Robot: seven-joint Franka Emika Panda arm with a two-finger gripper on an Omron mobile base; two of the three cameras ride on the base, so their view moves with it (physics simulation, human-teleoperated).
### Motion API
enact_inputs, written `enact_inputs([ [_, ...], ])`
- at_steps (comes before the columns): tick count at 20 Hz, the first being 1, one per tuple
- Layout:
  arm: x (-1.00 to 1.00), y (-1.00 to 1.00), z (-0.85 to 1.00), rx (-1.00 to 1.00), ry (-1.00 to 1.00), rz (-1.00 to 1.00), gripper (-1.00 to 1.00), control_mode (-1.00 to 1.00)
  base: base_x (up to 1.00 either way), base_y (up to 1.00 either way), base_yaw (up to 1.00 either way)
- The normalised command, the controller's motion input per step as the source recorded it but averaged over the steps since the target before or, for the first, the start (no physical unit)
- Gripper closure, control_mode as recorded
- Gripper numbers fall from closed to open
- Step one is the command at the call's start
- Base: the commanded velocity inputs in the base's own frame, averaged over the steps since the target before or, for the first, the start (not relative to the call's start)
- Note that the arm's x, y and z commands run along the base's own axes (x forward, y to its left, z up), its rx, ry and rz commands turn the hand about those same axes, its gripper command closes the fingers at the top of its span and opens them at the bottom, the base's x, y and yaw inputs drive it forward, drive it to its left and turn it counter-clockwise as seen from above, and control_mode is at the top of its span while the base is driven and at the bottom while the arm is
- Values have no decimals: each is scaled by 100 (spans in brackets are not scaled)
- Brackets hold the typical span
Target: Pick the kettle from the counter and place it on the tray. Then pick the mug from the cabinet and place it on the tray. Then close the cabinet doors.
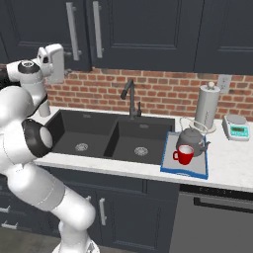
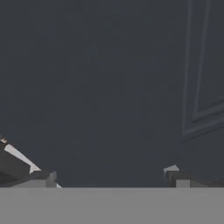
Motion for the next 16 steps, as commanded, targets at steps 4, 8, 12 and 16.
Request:
enact_inputs([
  [4,64,-50,4,6,0,2,-100,-100,0,0,0],
  [8,63,-45,0,6,0,2,-100,-100,0,0,0],
  [12,60,-38,0,5,0,0,-100,-100,0,0,0],
  [16,58,-26,-4,2,0,0,-100,-100,0,0,0],
])
